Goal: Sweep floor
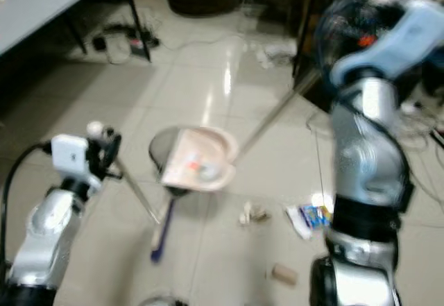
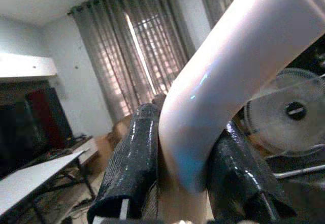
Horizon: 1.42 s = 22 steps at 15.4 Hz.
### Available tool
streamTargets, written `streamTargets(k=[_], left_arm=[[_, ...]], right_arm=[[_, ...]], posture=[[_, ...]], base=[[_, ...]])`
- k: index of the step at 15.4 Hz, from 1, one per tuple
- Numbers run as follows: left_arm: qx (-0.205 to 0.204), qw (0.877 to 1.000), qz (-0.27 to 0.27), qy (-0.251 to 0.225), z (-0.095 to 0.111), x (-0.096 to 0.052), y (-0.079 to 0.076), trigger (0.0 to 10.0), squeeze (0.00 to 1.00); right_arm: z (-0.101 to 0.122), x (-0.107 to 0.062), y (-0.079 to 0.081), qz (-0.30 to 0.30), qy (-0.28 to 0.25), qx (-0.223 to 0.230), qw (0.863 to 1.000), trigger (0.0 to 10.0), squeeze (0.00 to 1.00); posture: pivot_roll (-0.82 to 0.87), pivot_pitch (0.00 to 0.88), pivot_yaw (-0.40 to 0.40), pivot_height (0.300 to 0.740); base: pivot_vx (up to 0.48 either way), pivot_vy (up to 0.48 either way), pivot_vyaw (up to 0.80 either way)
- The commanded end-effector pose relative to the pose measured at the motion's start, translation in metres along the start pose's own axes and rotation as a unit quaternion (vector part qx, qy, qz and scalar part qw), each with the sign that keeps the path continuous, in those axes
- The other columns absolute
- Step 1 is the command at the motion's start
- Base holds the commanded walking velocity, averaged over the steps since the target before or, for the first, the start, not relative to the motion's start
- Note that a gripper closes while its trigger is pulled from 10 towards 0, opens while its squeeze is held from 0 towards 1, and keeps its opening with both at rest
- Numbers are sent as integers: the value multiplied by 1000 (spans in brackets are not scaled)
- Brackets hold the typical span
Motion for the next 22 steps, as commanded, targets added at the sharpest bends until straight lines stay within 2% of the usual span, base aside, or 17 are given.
streamTargets(k=[1, 12, 17, 19, 22], left_arm=[[6, 1000, 0, -17, 7, 2, -1, 10000, 0], [10, 1000, 5, -12, 5, 3, 3, 10000, 0], [11, 1000, 4, -8, 2, 0, 3, 10000, 0], [12, 1000, 3, -7, 2, 0, 4, 10000, 0], [14, 1000, 6, -3, 0, -3, 6, 10000, 0]], right_arm=[[16, 2, -5, -6, -34, 3, 999, 10000, 0], [12, -1, -11, -22, -33, 0, 999, 10000, 0], [10, -3, -14, -30, -31, 12, 999, 10000, 0], [9, -3, -14, -24, -25, -7, 999, 10000, 0], [5, -4, -14, -26, -18, -4, 999, 10000, 0]], posture=[[4, 38, 55, 740], [9, 58, 65, 740], [6, 57, 70, 740], [7, 58, 70, 740], [9, 63, 68, 740]], base=[[379, 0, 0], [385, 0, 0], [388, 0, 0], [390, 0, 0], [387, 0, 800]])
Point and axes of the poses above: a point about 5 cm out from each wrist's last joint towards the gripper, its own x axis pointing out of the wrist towards the gripper, its own z axis along the axis of the wrist's last joint, y = z × x, the point moved 2 cm from there along x, pointing out of the wrist towards the gripper, and after that the axes turned 4 degrees about -x, right-handed, at the moved point
